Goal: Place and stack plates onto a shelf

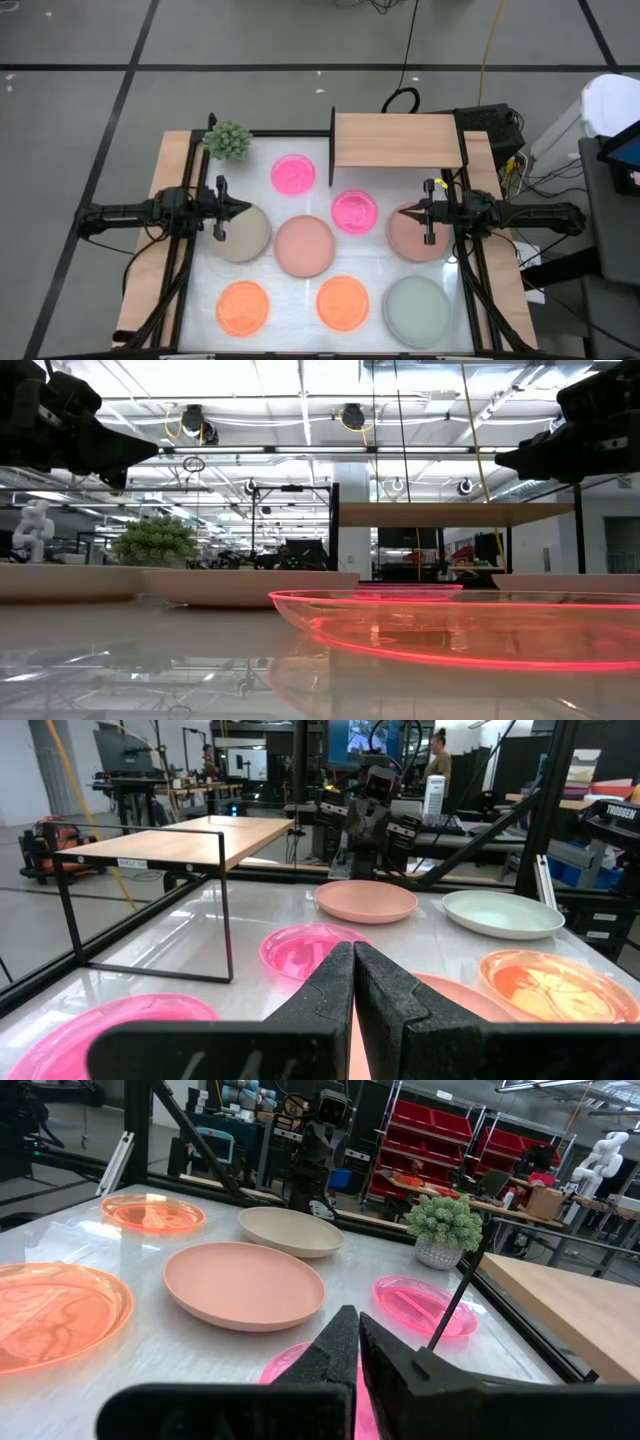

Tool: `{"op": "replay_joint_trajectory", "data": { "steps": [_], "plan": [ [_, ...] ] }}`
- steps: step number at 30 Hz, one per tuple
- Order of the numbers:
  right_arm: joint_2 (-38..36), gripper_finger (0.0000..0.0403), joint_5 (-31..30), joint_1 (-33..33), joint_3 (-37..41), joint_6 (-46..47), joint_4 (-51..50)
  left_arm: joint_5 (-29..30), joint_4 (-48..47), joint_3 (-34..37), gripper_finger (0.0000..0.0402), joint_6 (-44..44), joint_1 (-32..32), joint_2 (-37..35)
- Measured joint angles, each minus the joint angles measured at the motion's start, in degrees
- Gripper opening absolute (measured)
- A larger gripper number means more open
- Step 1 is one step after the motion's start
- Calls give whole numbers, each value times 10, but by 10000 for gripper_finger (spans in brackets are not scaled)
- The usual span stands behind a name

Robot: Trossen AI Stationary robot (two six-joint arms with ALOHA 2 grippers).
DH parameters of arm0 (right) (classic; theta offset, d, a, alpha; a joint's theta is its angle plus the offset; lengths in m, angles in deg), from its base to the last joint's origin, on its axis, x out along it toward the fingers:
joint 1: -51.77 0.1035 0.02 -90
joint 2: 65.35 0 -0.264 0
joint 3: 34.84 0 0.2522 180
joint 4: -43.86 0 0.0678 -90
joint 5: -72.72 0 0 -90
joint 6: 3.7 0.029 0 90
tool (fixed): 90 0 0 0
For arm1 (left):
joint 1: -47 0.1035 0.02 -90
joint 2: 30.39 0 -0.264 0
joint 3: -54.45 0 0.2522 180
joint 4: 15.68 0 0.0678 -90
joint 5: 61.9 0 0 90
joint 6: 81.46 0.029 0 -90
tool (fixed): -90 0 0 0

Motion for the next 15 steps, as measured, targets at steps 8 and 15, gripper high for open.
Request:
{"op": "replay_joint_trajectory", "data": {
  "steps": [8,15],
  "plan": [
    [0,0,0,0,0,0,0,-3,0,0,19,0,0,0],
    [0,0,-17,0,0,13,41,-3,0,0,19,0,0,0]
  ]
}}
